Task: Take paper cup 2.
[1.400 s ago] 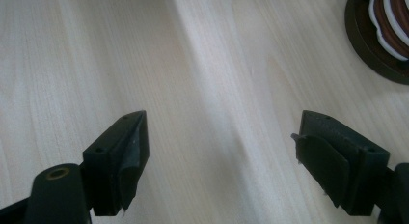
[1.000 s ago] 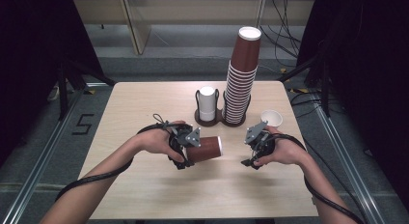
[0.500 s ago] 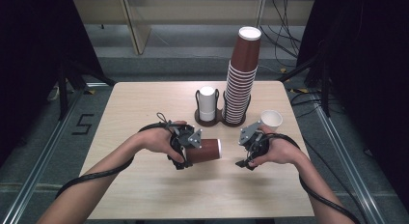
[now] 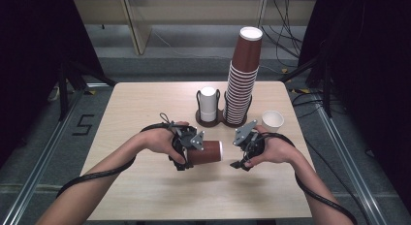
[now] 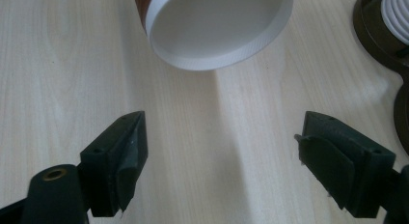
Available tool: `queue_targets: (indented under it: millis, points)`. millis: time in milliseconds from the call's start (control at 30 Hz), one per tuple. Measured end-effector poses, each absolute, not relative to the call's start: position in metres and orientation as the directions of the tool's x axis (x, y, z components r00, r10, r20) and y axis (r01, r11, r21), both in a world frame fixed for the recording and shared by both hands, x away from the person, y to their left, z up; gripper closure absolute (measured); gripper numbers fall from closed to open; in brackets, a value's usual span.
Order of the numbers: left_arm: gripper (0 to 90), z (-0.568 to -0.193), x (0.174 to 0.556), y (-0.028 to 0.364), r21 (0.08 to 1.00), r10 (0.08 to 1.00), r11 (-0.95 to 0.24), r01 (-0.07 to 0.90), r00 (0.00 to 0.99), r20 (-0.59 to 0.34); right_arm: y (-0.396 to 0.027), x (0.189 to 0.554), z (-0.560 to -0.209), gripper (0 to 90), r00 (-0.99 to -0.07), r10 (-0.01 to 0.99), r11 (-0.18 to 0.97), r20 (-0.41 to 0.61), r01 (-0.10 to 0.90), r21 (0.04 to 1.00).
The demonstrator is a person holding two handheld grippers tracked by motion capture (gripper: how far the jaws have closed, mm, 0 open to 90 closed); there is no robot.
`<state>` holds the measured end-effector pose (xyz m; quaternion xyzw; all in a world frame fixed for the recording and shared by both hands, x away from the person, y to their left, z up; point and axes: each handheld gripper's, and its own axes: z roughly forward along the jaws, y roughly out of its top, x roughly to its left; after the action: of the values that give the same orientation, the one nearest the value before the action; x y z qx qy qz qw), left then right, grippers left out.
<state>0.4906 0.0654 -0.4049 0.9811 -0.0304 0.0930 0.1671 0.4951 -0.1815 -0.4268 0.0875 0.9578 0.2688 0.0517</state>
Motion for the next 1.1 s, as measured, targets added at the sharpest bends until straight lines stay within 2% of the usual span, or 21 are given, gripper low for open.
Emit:
queue_targets:
  millis: [233,367,400,433,500,567,667,767,800,833,867,900,1100]
  points:
    - [10.4,-0.404,0.490,0.065,0.322,-0.032,-0.942,-0.095,0.980,0.195,-0.175,0.495,-0.427,13.8,-0.980,0.190,0.839,-0.050,0.136,0.527]
    - [10.3,-0.404,0.490,0.064,0.324,-0.031,-0.941,-0.094,0.980,0.194,-0.172,0.493,-0.426,7.4,-0.978,0.204,0.830,-0.037,0.153,0.537]
    - [10.3,-0.404,0.490,0.064,0.324,-0.031,-0.941,-0.094,0.981,0.194,-0.170,0.495,-0.426,6.0,-0.982,0.181,0.833,-0.050,0.126,0.539]
    - [10.3,-0.404,0.490,0.064,0.323,-0.031,-0.942,-0.093,0.981,0.193,-0.169,0.493,-0.426,4.8,-0.979,0.203,0.830,-0.037,0.152,0.537]
    - [10.3,-0.404,0.490,0.063,0.323,-0.032,-0.941,-0.095,0.980,0.195,-0.167,0.495,-0.425,3.2,-0.983,0.178,0.828,-0.046,0.125,0.547]
    - [10.3,-0.404,0.489,0.063,0.332,-0.028,-0.939,-0.092,0.981,0.191,-0.165,0.496,-0.423,3.2,-0.983,0.173,0.826,-0.066,0.108,0.554]
    - [10.3,-0.403,0.489,0.062,0.323,-0.038,-0.941,-0.100,0.980,0.194,-0.161,0.493,-0.423,3.6,-0.981,0.189,0.821,-0.040,0.136,0.554]
    - [10.3,-0.404,0.489,0.062,0.321,-0.038,-0.942,-0.098,0.982,0.188,-0.157,0.495,-0.422,4.2,-0.986,0.161,0.819,-0.050,0.105,0.563]
    - [10.3,-0.404,0.489,0.061,0.320,-0.040,-0.942,-0.100,0.981,0.187,-0.156,0.492,-0.421,4.2,-0.979,0.200,0.816,-0.024,0.154,0.557]
    - [10.3,-0.404,0.488,0.061,0.318,-0.042,-0.943,-0.101,0.981,0.187,-0.155,0.495,-0.421,4.3,-0.986,0.161,0.818,-0.053,0.103,0.566]
    - [10.3,-0.404,0.489,0.061,0.315,-0.050,-0.943,-0.109,0.980,0.192,-0.154,0.495,-0.420,4.4,-0.986,0.153,0.817,-0.060,0.092,0.569]
    - [10.3,-0.404,0.489,0.061,0.313,-0.050,-0.943,-0.110,0.980,0.192,-0.153,0.494,-0.420,4.5,-0.984,0.171,0.815,-0.041,0.118,0.568]
    - [10.4,-0.404,0.488,0.059,0.309,-0.061,-0.944,-0.119,0.980,0.190,-0.148,0.495,-0.418,5.3,-0.986,0.163,0.813,-0.045,0.108,0.572]
